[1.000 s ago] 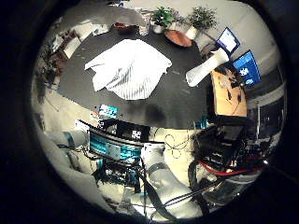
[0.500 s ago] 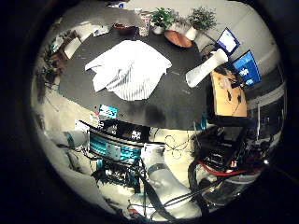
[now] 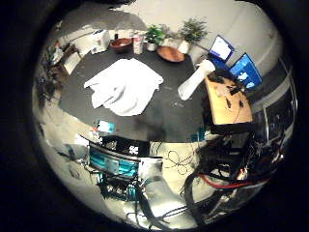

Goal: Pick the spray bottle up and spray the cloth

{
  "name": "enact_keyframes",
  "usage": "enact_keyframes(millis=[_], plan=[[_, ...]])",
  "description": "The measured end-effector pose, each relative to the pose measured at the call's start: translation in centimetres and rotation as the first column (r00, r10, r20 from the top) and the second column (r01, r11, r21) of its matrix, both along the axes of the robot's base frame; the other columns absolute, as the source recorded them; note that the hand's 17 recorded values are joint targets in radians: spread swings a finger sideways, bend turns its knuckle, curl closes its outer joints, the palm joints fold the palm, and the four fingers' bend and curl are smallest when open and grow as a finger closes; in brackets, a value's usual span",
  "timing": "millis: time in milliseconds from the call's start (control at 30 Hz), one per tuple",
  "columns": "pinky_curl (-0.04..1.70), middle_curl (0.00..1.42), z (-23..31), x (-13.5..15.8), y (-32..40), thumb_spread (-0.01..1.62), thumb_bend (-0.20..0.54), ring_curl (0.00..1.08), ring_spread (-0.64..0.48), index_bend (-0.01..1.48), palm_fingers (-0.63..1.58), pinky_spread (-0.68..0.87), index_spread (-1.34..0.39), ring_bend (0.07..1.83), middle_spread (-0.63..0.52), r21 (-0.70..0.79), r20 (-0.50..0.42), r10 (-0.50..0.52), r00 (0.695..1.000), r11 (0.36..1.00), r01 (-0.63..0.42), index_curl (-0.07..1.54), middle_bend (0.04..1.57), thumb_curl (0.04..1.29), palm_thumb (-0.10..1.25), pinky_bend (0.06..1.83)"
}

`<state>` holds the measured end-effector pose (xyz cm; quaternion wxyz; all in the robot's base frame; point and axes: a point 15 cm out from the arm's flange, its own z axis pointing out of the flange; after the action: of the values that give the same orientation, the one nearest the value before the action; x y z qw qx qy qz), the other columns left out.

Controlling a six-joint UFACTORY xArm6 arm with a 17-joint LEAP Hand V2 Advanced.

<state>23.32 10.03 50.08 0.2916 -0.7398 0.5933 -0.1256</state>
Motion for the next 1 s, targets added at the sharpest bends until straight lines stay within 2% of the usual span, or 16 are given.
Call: enact_keyframes(millis=[300, 500, 633, 800, 1000], plan=[[-0.01, 0.34, -0.5, 2.8, -8.3, 1.06, -0.026, 0.02, 0.14, 0.18, 0.56, 0.59, -0.42, 0.79, -0.1, -0.095, 0.025, -0.212, 0.977, 0.972, 0.213, 0.35, 0.28, 0.49, 0.58, 1.08], [-0.01, 0.33, -3.0, 4.0, -11.8, 1.07, -0.024, 0.02, 0.14, 0.19, 0.55, 0.59, -0.42, 0.78, -0.1, -0.135, 0.003, -0.282, 0.959, 0.95, 0.28, 0.36, 0.28, 0.48, 0.57, 1.09], [0.0, 0.33, -6.4, 4.2, -13.5, 1.07, -0.026, 0.02, 0.14, 0.19, 0.53, 0.57, -0.41, 0.78, -0.1, -0.151, -0.051, -0.323, 0.945, 0.938, 0.312, 0.35, 0.28, 0.48, 0.57, 1.11], [0.0, 0.33, -10.2, 5.5, -16.4, 1.07, -0.028, 0.02, 0.16, 0.18, 0.49, 0.56, -0.39, 0.78, -0.07, -0.115, -0.063, -0.413, 0.909, 0.907, 0.404, 0.35, 0.26, 0.47, 0.53, 1.15], [0.0, 0.33, -12.2, 7.3, -19.7, 1.06, -0.032, 0.02, 0.2, 0.18, 0.46, 0.55, -0.36, 0.74, -0.04, -0.01, -0.056, -0.484, 0.873, 0.875, 0.485, 0.34, 0.26, 0.45, 0.46, 1.2]])
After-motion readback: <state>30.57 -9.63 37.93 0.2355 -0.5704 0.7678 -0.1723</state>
